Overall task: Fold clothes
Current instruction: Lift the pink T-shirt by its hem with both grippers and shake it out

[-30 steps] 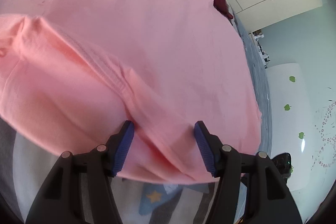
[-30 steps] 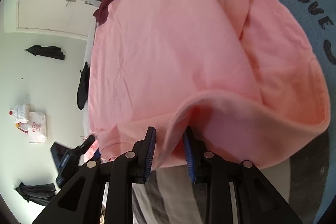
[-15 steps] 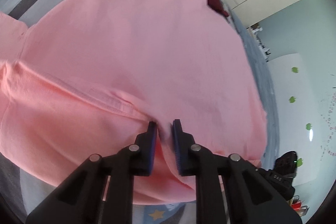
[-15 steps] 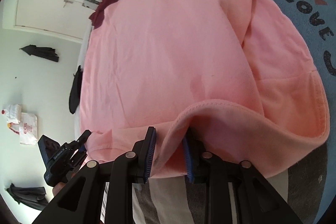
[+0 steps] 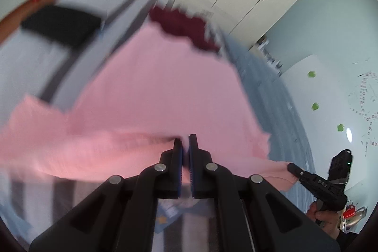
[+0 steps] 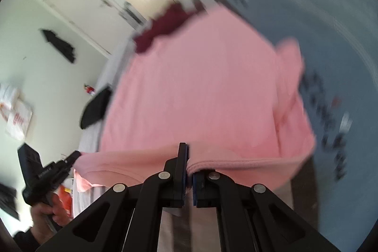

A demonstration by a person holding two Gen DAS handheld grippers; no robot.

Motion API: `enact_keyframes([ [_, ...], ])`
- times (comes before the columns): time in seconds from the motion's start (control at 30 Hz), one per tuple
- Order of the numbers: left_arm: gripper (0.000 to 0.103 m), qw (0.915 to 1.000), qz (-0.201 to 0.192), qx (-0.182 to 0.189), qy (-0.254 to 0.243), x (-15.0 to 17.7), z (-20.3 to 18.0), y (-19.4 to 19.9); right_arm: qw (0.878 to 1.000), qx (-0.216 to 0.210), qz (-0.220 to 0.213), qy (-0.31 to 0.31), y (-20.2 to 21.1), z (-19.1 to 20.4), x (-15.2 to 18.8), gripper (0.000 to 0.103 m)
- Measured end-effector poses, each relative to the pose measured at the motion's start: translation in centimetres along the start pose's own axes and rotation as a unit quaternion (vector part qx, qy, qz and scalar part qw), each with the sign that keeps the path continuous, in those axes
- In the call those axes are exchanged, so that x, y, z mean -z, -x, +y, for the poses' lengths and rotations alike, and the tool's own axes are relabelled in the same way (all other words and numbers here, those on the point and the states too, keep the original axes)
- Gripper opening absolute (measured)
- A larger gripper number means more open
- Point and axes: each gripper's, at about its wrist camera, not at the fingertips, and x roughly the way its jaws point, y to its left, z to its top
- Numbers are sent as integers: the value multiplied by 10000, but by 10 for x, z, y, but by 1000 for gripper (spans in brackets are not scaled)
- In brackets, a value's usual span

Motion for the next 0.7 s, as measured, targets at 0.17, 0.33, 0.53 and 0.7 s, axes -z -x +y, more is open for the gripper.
enact_keyframes([
  [0.17,3,9913,-1191,261,-496,-99,-72,80,9919,-146,-1040,721,97,80,-78,3],
  [0.33,3,9630,-2420,426,-1104,-191,-152,188,9675,-383,-2099,1354,192,161,-156,3],
  [0.53,3,9343,-3214,664,-1395,-225,-206,323,9298,-679,-3083,1890,311,251,-220,3],
  [0.7,3,9216,-3433,830,-1613,-224,-238,416,9169,-753,-3283,2140,396,295,-212,3],
])
